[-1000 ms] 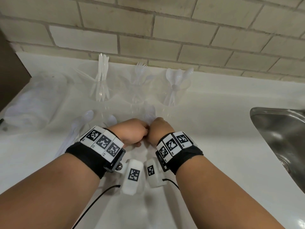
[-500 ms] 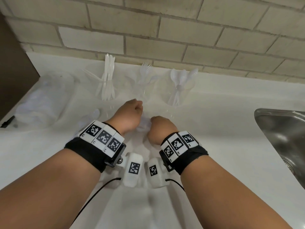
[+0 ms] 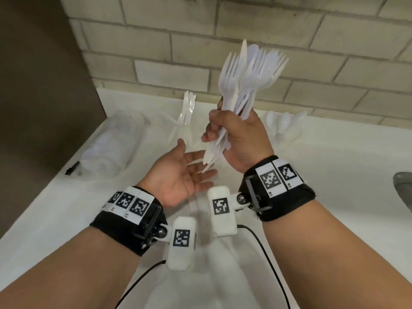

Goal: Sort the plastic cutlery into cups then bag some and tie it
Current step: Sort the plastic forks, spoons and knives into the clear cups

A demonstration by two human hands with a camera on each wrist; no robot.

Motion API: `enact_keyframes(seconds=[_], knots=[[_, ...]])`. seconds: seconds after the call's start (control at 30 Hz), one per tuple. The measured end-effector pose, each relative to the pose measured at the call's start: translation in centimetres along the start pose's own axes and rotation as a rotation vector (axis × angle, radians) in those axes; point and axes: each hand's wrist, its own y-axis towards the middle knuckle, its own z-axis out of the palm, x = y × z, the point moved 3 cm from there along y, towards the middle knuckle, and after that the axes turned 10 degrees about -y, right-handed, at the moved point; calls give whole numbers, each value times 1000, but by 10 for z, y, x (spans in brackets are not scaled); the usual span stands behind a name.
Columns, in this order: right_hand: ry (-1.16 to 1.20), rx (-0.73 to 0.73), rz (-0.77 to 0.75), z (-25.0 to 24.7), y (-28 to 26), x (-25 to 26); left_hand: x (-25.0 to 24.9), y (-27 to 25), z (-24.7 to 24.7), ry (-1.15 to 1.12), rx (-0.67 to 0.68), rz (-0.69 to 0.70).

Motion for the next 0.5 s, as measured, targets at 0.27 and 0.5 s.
enact_keyframes(seconds=[0.27, 0.5], knots=[[-173, 35, 63, 24, 0, -29, -8, -3, -13, -166, 98, -10], [-280, 10, 108, 22, -4, -45, -7, -7, -18, -184, 157, -57]])
